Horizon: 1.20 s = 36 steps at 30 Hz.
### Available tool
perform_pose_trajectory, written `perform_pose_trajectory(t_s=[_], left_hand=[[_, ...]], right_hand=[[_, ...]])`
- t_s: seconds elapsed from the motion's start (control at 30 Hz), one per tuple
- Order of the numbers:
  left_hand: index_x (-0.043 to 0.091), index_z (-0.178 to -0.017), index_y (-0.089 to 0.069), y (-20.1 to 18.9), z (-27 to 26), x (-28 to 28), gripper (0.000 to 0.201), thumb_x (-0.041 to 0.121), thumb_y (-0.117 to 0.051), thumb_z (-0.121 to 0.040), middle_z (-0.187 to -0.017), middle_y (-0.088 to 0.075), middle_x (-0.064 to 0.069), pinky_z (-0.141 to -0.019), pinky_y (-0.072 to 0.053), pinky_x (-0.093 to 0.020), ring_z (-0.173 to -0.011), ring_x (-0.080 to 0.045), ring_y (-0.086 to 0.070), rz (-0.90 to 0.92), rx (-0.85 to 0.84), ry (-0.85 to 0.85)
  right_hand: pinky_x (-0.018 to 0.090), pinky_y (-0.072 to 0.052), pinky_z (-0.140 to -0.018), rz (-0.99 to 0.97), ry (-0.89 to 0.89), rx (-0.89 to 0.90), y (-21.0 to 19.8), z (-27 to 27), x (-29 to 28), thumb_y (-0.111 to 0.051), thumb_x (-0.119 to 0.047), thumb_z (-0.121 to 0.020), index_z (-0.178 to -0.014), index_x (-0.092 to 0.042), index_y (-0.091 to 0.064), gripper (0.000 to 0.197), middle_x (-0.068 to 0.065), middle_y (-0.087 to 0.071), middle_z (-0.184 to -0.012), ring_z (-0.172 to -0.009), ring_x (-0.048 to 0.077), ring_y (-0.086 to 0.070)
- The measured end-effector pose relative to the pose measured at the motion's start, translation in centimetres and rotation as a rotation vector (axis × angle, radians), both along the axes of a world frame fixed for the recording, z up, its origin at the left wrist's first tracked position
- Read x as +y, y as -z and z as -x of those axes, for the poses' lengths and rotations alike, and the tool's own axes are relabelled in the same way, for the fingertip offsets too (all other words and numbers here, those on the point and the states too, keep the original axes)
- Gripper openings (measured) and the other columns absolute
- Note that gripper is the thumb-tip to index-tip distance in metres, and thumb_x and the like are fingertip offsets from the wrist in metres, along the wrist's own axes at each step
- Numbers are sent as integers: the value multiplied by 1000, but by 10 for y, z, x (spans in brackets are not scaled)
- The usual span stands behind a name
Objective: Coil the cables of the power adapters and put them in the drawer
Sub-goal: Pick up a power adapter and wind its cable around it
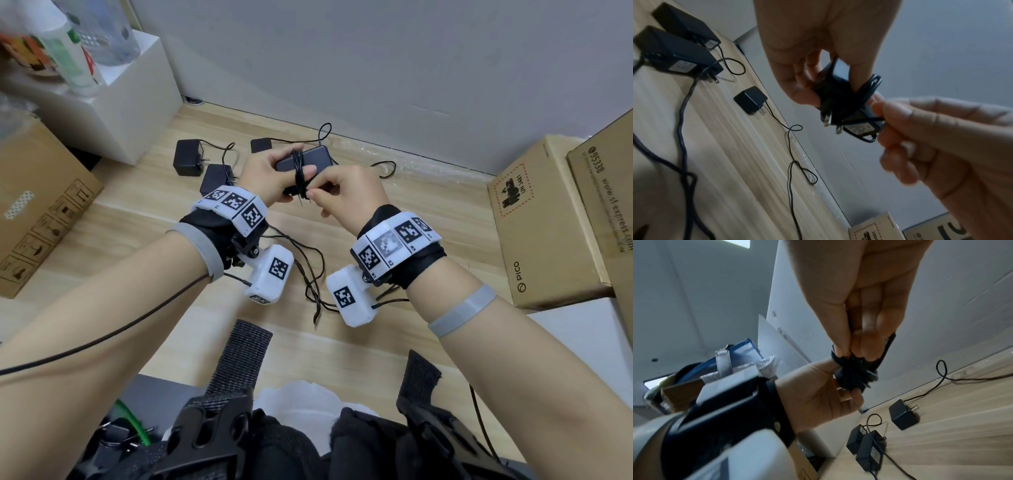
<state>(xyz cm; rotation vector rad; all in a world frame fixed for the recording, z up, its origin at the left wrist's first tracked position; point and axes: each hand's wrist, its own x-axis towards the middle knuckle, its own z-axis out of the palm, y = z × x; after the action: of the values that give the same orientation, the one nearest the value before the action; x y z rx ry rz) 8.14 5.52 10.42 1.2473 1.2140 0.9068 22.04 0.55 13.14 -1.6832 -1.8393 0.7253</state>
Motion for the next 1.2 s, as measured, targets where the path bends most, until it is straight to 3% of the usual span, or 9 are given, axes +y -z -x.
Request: perform_pose_trajectory(t_s=[0.07,0.17,0.23,0.4,0.57,0.7,0.83,1.13,1.2], left_hand=[[22,-129,-52,0,-4,-1,47,19,-66,-84,-104,-60,-3,-55,-51,-20,-70,-10,-59,8,-13,12],[17,-134,-47,-2,-8,-2,48,15,-61,-88,-105,-58,-5,-53,-53,-18,-72,-10,-58,19,-44,29],[14,-136,-44,-3,-8,-2,49,12,-58,-90,-107,-57,-7,-56,-55,-20,-76,-12,-59,36,-77,50],[15,-135,-46,-3,-8,-1,46,6,-56,-90,-114,-56,-8,-66,-58,-28,-90,-22,-61,20,-58,91],[15,-128,-52,0,-11,-5,45,5,-62,-86,-107,-60,-5,-64,-58,-28,-80,-15,-62,-76,-7,58],[13,-124,-54,0,-14,-6,43,6,-65,-84,-109,-57,-8,-61,-59,-27,-83,-14,-61,-95,-16,30],[16,-113,-50,2,-17,-8,38,7,-68,-81,-101,-49,-2,-59,-59,-29,-81,-8,-56,-76,-13,-11],[29,-84,-38,6,-19,-10,30,14,-64,-85,-91,-51,3,-62,-59,-35,-77,-11,-60,-85,-19,0],[29,-83,-37,6,-20,-11,30,14,-63,-86,-90,-50,3,-63,-59,-36,-76,-12,-59,-85,-27,-1]], right_hand=[[18,-49,-57,5,47,109,-2,-1,1,-68,-10,-79,-73,-23,-59,18,-8,-60,-62,-56,16,-66],[25,-51,-61,19,93,198,-3,-3,5,-70,-6,-75,-69,-26,-52,28,-3,-63,-61,-59,19,-68],[29,-51,-63,19,125,245,-3,-4,7,-70,-6,-75,-69,-25,-53,26,-1,-63,-62,-60,20,-67],[15,-47,-66,-22,174,255,-1,-9,7,-73,-8,-74,-77,-16,-63,13,-10,-59,-68,-65,6,-57],[25,-46,-60,29,159,311,3,-6,7,-67,-11,-80,-68,-26,-55,24,-2,-63,-66,-65,14,-62],[25,-47,-54,36,177,385,-2,-8,5,-66,-11,-82,-83,-20,-55,14,0,-61,-60,-57,13,-57],[24,-49,-52,29,222,355,-3,-11,7,-70,-12,-79,-97,-17,-41,34,1,-62,-61,-55,15,-59],[13,-42,-46,28,201,178,-2,-9,15,-59,-12,-87,-92,-13,-64,7,-5,-58,-60,-50,9,-53],[19,-44,-50,46,202,159,-1,-7,17,-59,-13,-88,-91,-13,-66,8,-5,-59,-60,-52,9,-53]])
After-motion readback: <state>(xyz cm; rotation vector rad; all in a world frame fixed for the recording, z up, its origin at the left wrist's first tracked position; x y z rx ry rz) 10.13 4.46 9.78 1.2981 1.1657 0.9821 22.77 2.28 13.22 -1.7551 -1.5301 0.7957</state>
